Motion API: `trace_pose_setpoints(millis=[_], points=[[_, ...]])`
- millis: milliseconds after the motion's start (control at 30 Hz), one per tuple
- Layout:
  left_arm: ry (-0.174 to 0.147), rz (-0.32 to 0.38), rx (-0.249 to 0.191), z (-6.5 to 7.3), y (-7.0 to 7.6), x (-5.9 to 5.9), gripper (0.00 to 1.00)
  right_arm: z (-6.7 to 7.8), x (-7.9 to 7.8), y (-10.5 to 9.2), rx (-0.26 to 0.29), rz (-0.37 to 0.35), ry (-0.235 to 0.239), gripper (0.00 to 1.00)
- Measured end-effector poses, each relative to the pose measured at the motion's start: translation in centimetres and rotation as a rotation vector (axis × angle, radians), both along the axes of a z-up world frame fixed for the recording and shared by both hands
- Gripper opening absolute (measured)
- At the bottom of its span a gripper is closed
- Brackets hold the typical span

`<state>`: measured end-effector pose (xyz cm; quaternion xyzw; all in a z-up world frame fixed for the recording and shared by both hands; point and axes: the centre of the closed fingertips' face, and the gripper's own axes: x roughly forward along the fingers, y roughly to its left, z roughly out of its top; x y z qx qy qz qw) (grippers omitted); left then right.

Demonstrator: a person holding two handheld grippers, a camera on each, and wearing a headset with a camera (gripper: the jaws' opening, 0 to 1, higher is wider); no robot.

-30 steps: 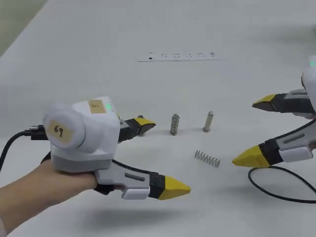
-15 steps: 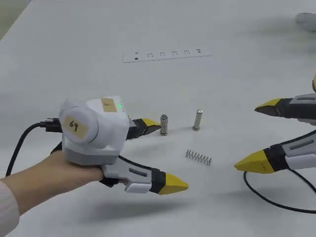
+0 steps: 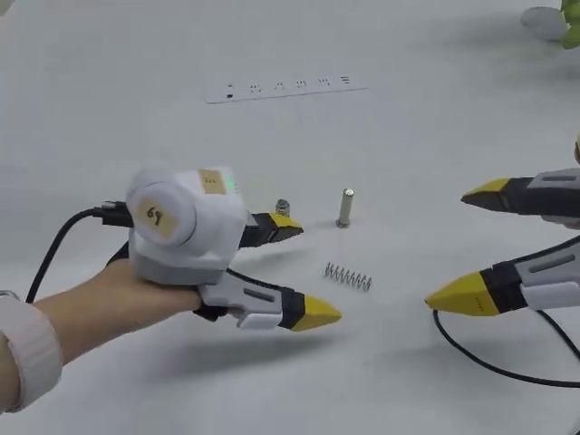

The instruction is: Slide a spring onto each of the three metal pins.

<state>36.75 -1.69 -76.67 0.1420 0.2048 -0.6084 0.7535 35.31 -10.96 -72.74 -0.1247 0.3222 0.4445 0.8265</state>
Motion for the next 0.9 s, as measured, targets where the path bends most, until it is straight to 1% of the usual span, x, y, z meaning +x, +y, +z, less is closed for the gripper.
trace_pose_setpoints(millis=[33,67,133,167,233,267,300,367,500,600,633,700,900], points=[[-0.005,0.000,0.005,-0.2,-0.1,0.1,0.56,0.0,-0.1,0.0,0.000,-0.001,0.001,0.85],[-0.003,0.000,0.004,-0.2,-0.2,0.2,0.55,0.0,-0.1,-0.1,0.001,-0.004,0.002,0.85],[0.003,0.002,-0.003,-0.3,-0.5,0.3,0.53,0.0,-0.3,-0.1,0.002,-0.008,0.003,0.85],[0.015,0.003,-0.011,-0.3,-0.7,0.2,0.51,0.0,-0.3,-0.2,0.003,-0.013,0.003,0.85],[0.001,-0.010,0.001,-0.6,-0.8,0.2,0.44,0.0,-0.4,-0.2,0.002,-0.015,0.006,0.84],[0.004,-0.011,0.001,-0.8,-0.9,0.3,0.43,-0.1,-0.5,-0.2,0.002,-0.017,0.007,0.84],[0.009,-0.010,0.005,-1.0,-1.0,0.3,0.43,-0.2,-0.6,-0.3,0.002,-0.017,0.011,0.84],[0.007,-0.017,0.012,-1.3,-1.1,0.4,0.43,-0.2,-0.8,-0.3,0.001,-0.020,0.012,0.84],[0.020,-0.028,0.014,-1.6,-1.4,0.3,0.39,-0.4,-1.2,-0.5,0.001,-0.025,0.020,0.83],[0.018,-0.034,0.015,-1.8,-1.7,0.3,0.38,-0.5,-1.3,-0.7,0.004,-0.032,0.024,0.82],[0.024,-0.034,0.013,-1.8,-1.8,0.3,0.37,-0.5,-1.4,-0.8,0.003,-0.035,0.026,0.82],[0.021,-0.037,0.012,-1.8,-1.9,0.4,0.35,-0.6,-1.6,-0.9,0.006,-0.042,0.031,0.82],[0.027,-0.050,0.026,-2.4,-2.2,0.3,0.31,-0.8,-1.8,-1.2,0.009,-0.052,0.037,0.81]])
